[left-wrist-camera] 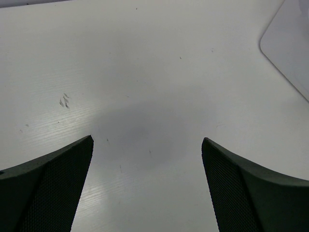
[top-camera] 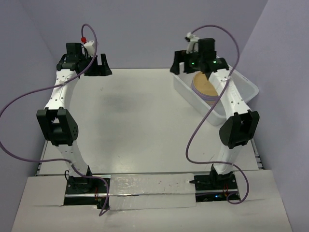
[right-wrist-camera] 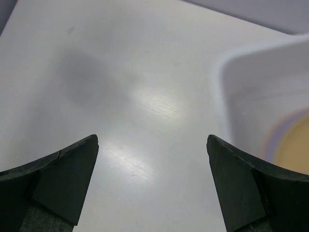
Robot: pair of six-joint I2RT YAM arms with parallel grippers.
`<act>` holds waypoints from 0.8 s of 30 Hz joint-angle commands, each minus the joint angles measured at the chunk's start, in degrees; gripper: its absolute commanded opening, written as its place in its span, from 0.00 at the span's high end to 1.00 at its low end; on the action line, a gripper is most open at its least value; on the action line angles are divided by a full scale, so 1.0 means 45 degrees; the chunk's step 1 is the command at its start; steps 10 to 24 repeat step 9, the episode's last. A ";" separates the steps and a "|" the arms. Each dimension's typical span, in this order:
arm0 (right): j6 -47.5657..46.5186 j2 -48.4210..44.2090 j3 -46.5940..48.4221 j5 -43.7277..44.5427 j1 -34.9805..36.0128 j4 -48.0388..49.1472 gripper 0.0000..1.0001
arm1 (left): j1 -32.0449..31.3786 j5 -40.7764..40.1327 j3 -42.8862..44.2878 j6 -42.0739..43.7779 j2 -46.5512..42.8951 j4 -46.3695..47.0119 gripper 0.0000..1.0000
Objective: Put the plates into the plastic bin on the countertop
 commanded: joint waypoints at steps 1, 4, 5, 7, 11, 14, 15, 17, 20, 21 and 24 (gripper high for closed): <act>-0.1026 -0.0481 -0.0918 0.0615 0.1701 0.0972 0.00 | -0.0004 -0.0420 -0.0165 -0.0161 -0.0598 0.0304 0.01; -0.1020 -0.0555 -0.1281 0.0591 0.2282 0.1111 0.00 | -0.0004 -0.0696 -0.0494 -0.0083 -0.0946 0.0375 0.01; -0.1032 -0.0578 -0.1386 0.0579 0.2456 0.1111 0.00 | -0.0004 -0.0813 -0.0714 -0.0060 -0.1167 0.0410 0.01; -0.1093 -0.0599 -0.1410 0.0607 0.2603 0.1096 0.00 | -0.0004 -0.1053 -0.1182 -0.0150 -0.1515 0.0829 0.01; -0.1105 -0.0603 -0.1352 0.0615 0.2692 0.1111 0.00 | -0.0004 -0.1249 -0.1751 -0.0167 -0.1945 0.1123 0.01; -0.1105 -0.0603 -0.1352 0.0615 0.2692 0.1111 0.00 | -0.0004 -0.1249 -0.1751 -0.0167 -0.1945 0.1123 0.01; -0.1105 -0.0603 -0.1352 0.0615 0.2692 0.1111 0.00 | -0.0004 -0.1249 -0.1751 -0.0167 -0.1945 0.1123 0.01; -0.1105 -0.0603 -0.1352 0.0615 0.2692 0.1111 0.00 | -0.0004 -0.1249 -0.1751 -0.0167 -0.1945 0.1123 0.01; -0.1105 -0.0603 -0.1352 0.0615 0.2692 0.1111 0.00 | -0.0004 -0.1249 -0.1751 -0.0167 -0.1945 0.1123 0.01; -0.1105 -0.0603 -0.1352 0.0615 0.2692 0.1111 0.00 | -0.0004 -0.1249 -0.1751 -0.0167 -0.1945 0.1123 0.01; -0.1105 -0.0603 -0.1352 0.0615 0.2692 0.1111 0.00 | -0.0004 -0.1249 -0.1751 -0.0167 -0.1945 0.1123 0.01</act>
